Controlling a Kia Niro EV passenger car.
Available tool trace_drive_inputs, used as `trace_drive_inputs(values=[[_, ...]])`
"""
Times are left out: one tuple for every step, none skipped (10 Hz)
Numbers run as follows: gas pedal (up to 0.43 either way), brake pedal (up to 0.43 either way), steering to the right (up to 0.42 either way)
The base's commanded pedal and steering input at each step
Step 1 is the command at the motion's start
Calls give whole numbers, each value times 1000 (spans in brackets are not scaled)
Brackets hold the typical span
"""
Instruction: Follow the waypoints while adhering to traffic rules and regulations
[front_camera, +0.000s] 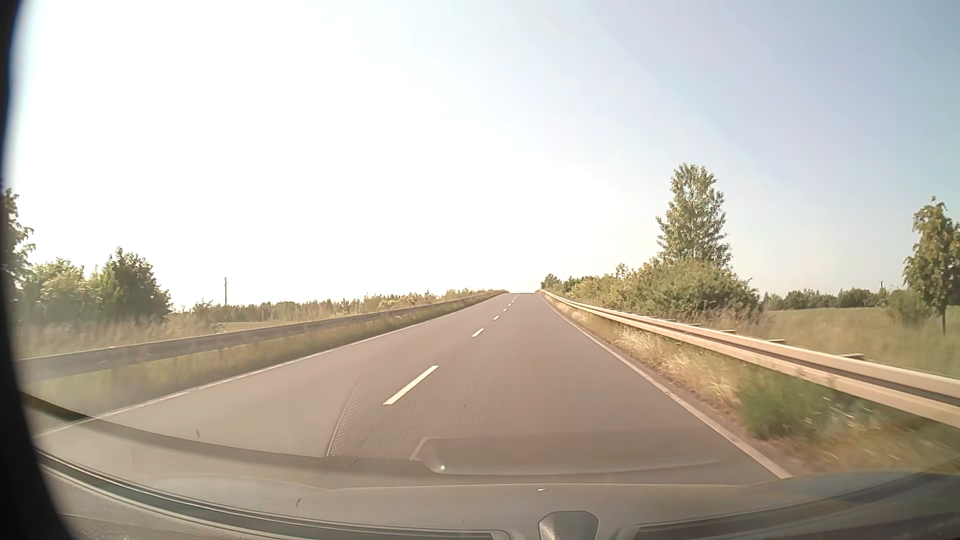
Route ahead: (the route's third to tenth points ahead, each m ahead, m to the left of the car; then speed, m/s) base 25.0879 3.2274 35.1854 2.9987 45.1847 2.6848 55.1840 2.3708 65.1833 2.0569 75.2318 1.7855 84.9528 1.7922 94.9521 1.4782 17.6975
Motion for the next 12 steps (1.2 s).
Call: trace_drive_inputs(values=[[209,6,5],[209,6,6],[209,6,6],[209,6,5],[209,6,6],[209,6,5],[209,6,5],[209,6,5],[209,6,5],[209,6,5],[209,6,5],[209,6,4]])
